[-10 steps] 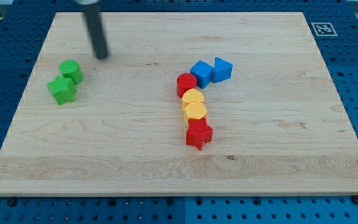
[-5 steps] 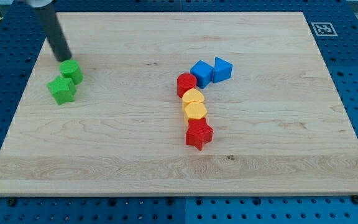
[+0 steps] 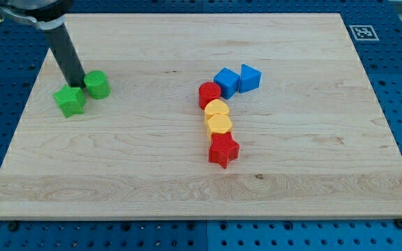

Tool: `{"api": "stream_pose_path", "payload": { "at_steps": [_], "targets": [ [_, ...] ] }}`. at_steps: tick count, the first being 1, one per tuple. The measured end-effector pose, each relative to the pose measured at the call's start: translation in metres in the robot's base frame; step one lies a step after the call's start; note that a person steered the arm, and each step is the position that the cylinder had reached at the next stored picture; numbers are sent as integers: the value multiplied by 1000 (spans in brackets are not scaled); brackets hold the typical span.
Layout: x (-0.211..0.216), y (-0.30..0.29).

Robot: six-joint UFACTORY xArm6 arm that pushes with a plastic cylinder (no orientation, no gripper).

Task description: Push the green circle parallel to the left of the red circle

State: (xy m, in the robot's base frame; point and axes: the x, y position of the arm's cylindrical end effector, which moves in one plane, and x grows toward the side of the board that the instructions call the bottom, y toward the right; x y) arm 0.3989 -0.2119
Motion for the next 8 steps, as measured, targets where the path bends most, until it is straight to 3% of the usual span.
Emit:
{"api": "stream_pose_path", "payload": {
  "at_steps": [2,4,8],
  "targets": [
    [4,57],
    [37,67],
    [35,109]
  ]
}}
